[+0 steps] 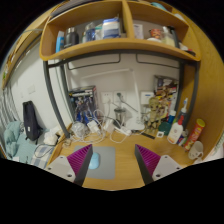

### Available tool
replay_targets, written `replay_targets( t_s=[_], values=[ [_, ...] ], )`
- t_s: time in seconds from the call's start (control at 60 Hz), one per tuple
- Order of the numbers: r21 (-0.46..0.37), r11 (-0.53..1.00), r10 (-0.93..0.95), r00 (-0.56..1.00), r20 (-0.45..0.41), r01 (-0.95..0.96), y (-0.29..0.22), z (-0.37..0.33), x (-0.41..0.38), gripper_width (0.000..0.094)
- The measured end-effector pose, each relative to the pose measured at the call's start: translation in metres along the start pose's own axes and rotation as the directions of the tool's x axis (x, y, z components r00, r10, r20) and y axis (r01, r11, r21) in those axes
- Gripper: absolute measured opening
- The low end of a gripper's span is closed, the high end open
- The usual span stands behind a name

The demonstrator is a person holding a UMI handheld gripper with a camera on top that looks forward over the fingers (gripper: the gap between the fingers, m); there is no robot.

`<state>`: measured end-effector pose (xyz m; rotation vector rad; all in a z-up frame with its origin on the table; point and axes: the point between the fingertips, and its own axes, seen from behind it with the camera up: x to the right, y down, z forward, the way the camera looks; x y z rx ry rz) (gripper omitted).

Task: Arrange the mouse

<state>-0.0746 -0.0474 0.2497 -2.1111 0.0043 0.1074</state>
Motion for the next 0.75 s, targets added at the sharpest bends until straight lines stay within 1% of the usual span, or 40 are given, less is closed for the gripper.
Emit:
replay_targets(
  t_s=[0.117,0.317,0.517,0.75],
  values=[
    [0.025,1.0,0.017,1.0,-0.012,-0.016,-0.001,-0.038,0.035,0.0839],
    [0.034,0.999,0.007,0.999,-0.044,-0.005,0.016,-0.081,0.084,0.0836],
    [0.027,1.0,0.006,1.0,-0.029,-0.005,0.042,-0.105,0.097,0.0832],
    [0.005,1.0,0.005,1.0,-0.018,-0.005,0.065,-0.112,0.1,0.0832]
  ],
)
